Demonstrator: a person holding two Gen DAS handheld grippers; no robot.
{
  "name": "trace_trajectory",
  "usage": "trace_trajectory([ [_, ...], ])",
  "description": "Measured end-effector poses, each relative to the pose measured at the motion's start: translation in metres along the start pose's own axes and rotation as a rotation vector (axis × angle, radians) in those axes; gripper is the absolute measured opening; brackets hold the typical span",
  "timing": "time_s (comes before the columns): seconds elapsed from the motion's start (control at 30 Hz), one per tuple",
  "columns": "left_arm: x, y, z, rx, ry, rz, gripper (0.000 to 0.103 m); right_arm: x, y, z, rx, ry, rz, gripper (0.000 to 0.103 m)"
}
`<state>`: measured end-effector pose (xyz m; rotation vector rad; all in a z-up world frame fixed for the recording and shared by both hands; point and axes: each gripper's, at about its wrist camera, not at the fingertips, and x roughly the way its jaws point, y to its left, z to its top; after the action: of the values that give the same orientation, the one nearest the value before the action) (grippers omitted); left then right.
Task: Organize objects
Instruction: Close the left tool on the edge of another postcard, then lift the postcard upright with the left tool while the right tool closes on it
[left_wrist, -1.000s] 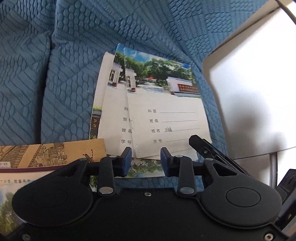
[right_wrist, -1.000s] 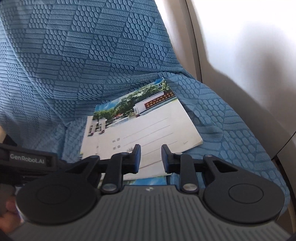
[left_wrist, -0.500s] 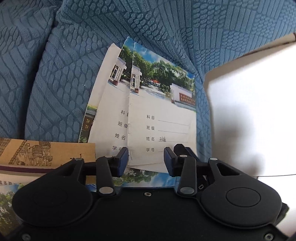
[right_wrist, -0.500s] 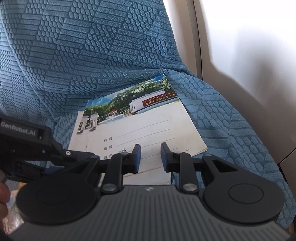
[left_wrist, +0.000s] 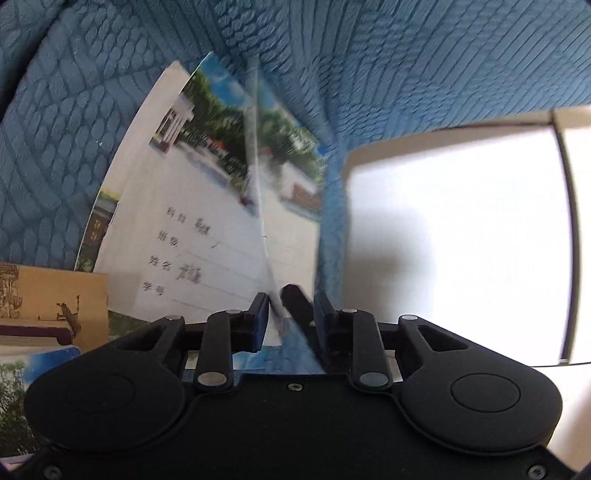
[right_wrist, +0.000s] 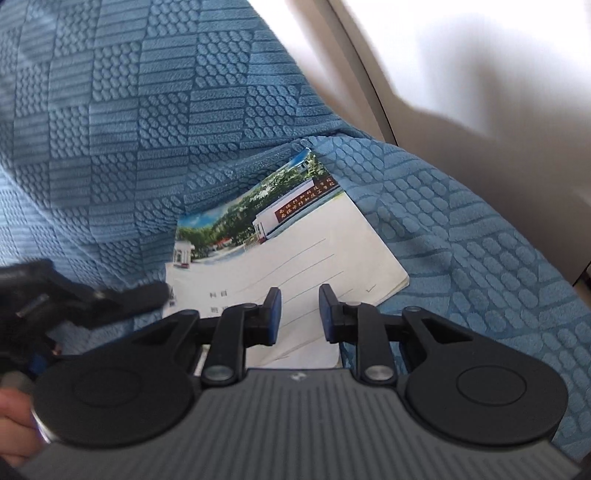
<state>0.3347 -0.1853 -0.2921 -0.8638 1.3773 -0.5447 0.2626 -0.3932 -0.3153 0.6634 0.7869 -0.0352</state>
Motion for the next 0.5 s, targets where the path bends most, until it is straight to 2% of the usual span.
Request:
trace_trajectory([
  [0.1,0.009,-0.002,-0.004,0.031,0.005,0.106,0.007,0.001,-0.005,0.0,0.043,-0.002,0.02,0.023],
  [0.3,0.008,0.006,-0.007,-0.006,-0.035,0.108,0.004,-0.005,-0.011,0.001,0.112,0.001,0.049,0.024],
  [0.33,0.007,0.006,-0.007,-0.008,-0.04,0.107,0.003,-0.008,-0.013,0.001,0.13,-0.003,0.059,0.028],
  [0.5,0.002,0.002,-0.007,-0.009,-0.089,0.123,0.002,-0.015,-0.017,-0.005,0.231,0.003,0.147,0.029],
])
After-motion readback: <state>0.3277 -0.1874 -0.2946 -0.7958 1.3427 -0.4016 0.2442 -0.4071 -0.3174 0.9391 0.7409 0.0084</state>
